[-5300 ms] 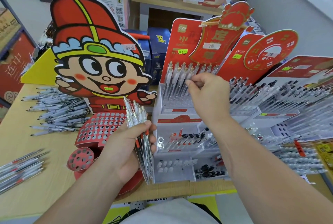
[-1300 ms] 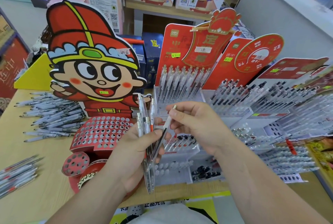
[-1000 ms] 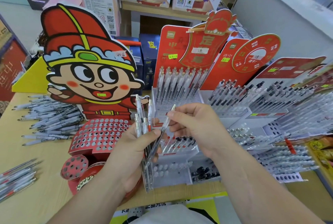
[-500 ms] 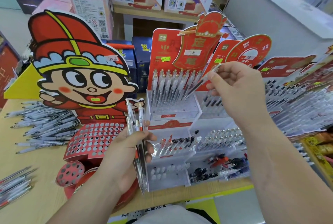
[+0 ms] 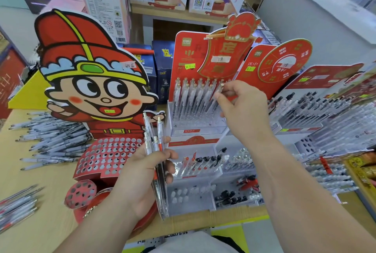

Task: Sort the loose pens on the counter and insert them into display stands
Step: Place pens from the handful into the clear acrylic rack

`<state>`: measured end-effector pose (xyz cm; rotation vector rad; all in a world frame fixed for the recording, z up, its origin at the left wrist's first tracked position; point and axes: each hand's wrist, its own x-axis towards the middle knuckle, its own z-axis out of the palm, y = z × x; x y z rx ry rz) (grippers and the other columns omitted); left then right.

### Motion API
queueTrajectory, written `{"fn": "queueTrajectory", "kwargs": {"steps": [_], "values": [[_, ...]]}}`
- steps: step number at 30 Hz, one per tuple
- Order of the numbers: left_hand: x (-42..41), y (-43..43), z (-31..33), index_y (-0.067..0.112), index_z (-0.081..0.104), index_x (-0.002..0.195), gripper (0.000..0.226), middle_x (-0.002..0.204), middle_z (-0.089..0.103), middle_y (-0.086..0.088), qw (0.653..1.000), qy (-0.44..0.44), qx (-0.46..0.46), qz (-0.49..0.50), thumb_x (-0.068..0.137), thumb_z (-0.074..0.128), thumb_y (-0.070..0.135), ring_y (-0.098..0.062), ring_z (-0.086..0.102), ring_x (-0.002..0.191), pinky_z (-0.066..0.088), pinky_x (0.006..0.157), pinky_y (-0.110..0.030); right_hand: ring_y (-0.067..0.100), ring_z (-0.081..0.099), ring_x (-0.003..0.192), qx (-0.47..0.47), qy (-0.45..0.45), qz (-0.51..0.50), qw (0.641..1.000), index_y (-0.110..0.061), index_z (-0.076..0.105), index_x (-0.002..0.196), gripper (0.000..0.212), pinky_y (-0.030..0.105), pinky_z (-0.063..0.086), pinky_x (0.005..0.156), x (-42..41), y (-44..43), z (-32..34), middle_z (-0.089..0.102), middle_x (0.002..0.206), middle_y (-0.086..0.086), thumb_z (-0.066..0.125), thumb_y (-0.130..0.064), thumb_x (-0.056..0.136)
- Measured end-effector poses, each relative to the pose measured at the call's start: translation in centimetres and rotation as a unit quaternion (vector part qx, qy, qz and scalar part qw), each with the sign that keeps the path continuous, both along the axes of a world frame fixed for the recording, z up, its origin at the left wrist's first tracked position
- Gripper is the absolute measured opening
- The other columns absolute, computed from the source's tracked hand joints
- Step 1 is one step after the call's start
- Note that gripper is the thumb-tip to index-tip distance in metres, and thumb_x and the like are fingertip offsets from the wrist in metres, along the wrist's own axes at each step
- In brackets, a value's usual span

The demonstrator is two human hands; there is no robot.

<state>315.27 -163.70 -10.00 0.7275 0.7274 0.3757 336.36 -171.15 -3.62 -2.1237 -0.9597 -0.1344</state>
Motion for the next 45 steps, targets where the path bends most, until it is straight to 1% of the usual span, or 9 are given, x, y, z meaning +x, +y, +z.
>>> {"fn": "queueTrajectory", "kwargs": {"steps": [12,19,25,27,29,32,35,41,45], "values": [[-0.2,-0.2,0.1,0.009,0.064,0.124,0.035,0.083,0.066,-0.013,1.000,0.006,-0.007,0.008,0.093,0.053,-0.005,-0.019,0.052,0.057,0.042,0.047,-0.030,0.014,0.055,0.068,-0.068,-0.040,-0.029,0.996,-0.008,0.069,0.095,0.014,0.024,0.035,0.063,-0.3,1.3,-0.6,0.058,0.076,-0.006,0.067,-0.022,0.095],[-0.3,-0.2,0.6,0.009,0.063,0.124,0.035,0.084,0.066,-0.013,1.000,0.006,-0.003,-0.002,0.094,0.052,-0.005,-0.020,0.052,0.057,0.042,0.046,-0.030,0.015,0.060,0.072,-0.073,-0.028,-0.042,0.996,-0.008,0.069,0.105,0.019,0.023,0.037,0.065,-0.6,1.2,-0.5,0.066,0.081,-0.002,0.065,-0.024,0.097],[-0.6,-0.3,1.6,0.004,0.061,0.121,0.031,0.086,0.066,-0.015,0.998,-0.014,0.034,-0.042,0.094,0.050,-0.008,-0.020,0.052,0.055,0.041,0.045,-0.030,-0.006,0.056,0.063,-0.038,-0.042,0.009,0.998,-0.016,0.067,0.117,0.029,0.022,0.049,0.064,-3.3,-0.9,0.1,0.056,0.069,-0.022,0.064,-0.035,0.095],[-0.6,-0.4,1.8,0.001,0.060,0.117,0.026,0.084,0.066,-0.016,0.997,-0.018,0.051,-0.054,0.094,0.051,-0.008,-0.020,0.053,0.054,0.040,0.045,-0.030,-0.003,0.060,0.064,-0.091,0.024,0.075,0.993,-0.021,0.070,0.110,0.029,0.022,0.053,0.065,-5.0,-1.3,-0.2,0.063,0.074,-0.018,0.065,-0.043,0.092],[-0.4,-0.4,1.8,-0.001,0.059,0.113,0.023,0.084,0.066,-0.017,0.995,-0.023,0.064,-0.071,0.092,0.056,-0.007,-0.021,0.053,0.055,0.040,0.045,-0.030,0.003,0.061,0.066,-0.103,0.158,0.118,0.975,-0.024,0.074,0.099,0.022,0.024,0.053,0.065,-6.3,-1.3,-0.6,0.069,0.079,-0.010,0.071,-0.043,0.088],[-0.1,-0.5,2.1,0.009,0.068,0.102,0.024,0.086,0.066,-0.020,0.991,-0.044,0.061,-0.107,0.080,0.063,0.003,-0.022,0.053,0.055,0.040,0.044,-0.029,0.010,0.061,0.065,-0.048,0.316,0.139,0.937,-0.016,0.074,0.091,0.011,0.029,0.055,0.065,-7.0,-1.0,-0.9,0.072,0.080,0.005,0.076,-0.027,0.088],[-0.2,-0.3,2.1,0.009,0.068,0.102,0.026,0.085,0.065,-0.020,0.987,-0.061,0.055,-0.140,0.078,0.061,0.005,-0.022,0.052,0.053,0.040,0.043,-0.028,0.008,0.056,0.056,0.019,0.429,0.131,0.893,-0.008,0.073,0.091,0.007,0.017,0.043,0.050,-6.8,-1.0,-0.6,0.067,0.067,0.007,0.072,-0.015,0.091],[-0.2,-0.2,2.1,0.004,0.066,0.106,0.029,0.083,0.063,-0.024,0.982,-0.084,0.029,-0.165,0.077,0.064,0.006,-0.025,0.053,0.052,0.039,0.042,-0.027,0.011,0.056,0.063,-0.021,0.483,0.168,0.859,-0.012,0.072,0.097,0.010,0.019,0.040,0.050,-5.6,-1.7,-0.2,0.064,0.070,0.002,0.068,-0.020,0.093],[0.5,0.1,1.8,0.004,0.066,0.110,0.040,0.084,0.066,-0.024,0.992,-0.045,0.008,-0.118,0.072,0.077,0.011,-0.027,0.057,0.056,0.047,0.045,-0.031,0.015,0.063,0.065,0.039,0.477,0.146,0.866,-0.010,0.070,0.092,0.003,0.021,0.043,0.048,-4.4,-2.1,0.8,0.066,0.073,0.003,0.068,-0.013,0.092]]}}
